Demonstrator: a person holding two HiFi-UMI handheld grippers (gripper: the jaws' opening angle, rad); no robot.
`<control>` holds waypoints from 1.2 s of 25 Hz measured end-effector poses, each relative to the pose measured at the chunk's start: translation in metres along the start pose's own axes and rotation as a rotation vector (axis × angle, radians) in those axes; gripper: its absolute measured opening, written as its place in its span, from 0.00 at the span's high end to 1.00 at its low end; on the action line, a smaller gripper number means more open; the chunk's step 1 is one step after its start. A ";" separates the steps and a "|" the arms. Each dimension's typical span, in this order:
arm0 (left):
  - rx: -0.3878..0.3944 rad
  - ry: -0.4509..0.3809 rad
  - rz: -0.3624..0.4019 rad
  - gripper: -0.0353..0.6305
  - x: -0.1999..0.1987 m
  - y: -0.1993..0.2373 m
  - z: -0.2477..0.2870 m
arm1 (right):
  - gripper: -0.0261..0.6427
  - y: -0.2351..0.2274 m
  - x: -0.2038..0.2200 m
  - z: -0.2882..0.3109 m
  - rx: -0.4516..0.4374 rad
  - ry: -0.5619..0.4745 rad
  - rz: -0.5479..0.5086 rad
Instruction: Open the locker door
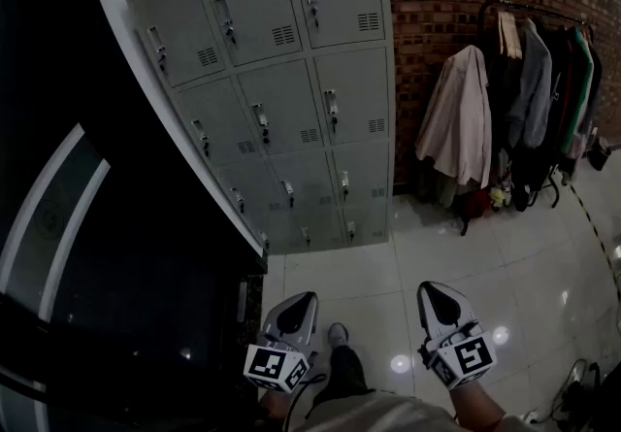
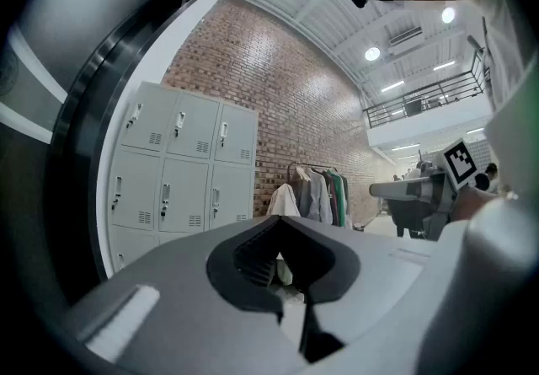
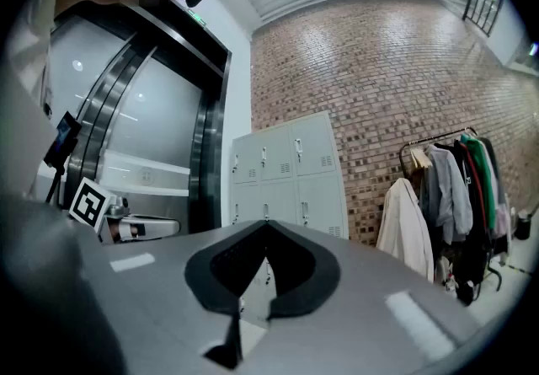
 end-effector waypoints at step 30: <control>-0.051 -0.046 0.024 0.87 0.042 0.359 0.241 | 0.96 -0.078 0.093 0.396 0.086 0.065 -0.059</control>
Point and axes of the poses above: the fingertips, and each gripper's own axes: z forward along the fingers, y to its left, x out of its underside, the point moved 4 cm from there along -z, backward along the fingers, and after that the axes turned 10 degrees about -z, right-handed, at the moved point
